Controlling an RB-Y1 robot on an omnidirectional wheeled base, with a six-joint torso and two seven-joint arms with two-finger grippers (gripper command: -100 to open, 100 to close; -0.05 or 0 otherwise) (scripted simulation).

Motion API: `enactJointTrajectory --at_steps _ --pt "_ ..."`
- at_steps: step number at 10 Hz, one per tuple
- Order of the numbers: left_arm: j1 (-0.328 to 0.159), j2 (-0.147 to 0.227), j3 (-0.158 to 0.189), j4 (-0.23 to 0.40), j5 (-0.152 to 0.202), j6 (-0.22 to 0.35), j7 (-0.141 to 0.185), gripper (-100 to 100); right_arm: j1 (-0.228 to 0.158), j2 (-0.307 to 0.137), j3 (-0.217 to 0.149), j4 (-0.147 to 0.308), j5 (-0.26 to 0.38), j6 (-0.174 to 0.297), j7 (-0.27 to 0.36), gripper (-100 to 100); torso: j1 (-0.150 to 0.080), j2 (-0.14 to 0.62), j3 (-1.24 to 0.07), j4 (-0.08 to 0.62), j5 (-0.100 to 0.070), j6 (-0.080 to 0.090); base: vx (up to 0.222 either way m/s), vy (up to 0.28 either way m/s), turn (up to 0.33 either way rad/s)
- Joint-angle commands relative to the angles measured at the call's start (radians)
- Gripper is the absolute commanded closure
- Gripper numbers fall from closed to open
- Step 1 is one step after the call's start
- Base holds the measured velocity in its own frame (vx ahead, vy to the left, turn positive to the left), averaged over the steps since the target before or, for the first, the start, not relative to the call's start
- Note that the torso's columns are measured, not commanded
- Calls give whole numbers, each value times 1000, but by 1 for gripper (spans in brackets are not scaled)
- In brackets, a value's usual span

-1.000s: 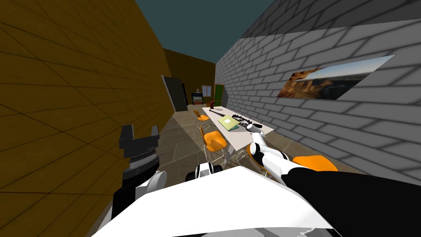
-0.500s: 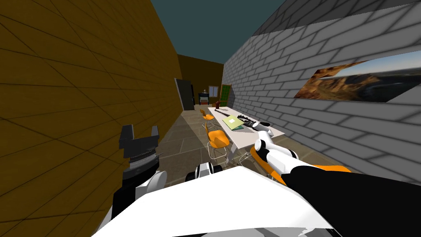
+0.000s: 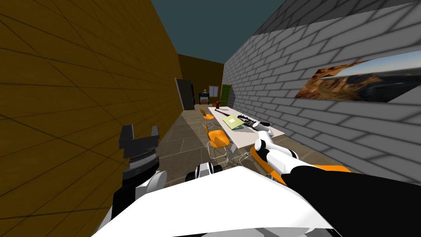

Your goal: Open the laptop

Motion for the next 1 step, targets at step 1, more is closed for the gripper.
enactJointTrajectory --at_steps 1 --pt "0 0 0 0 0 0 0 0 0 0 0 0 0 0 0 0 0 0 0 0 0 0 0 0 0"
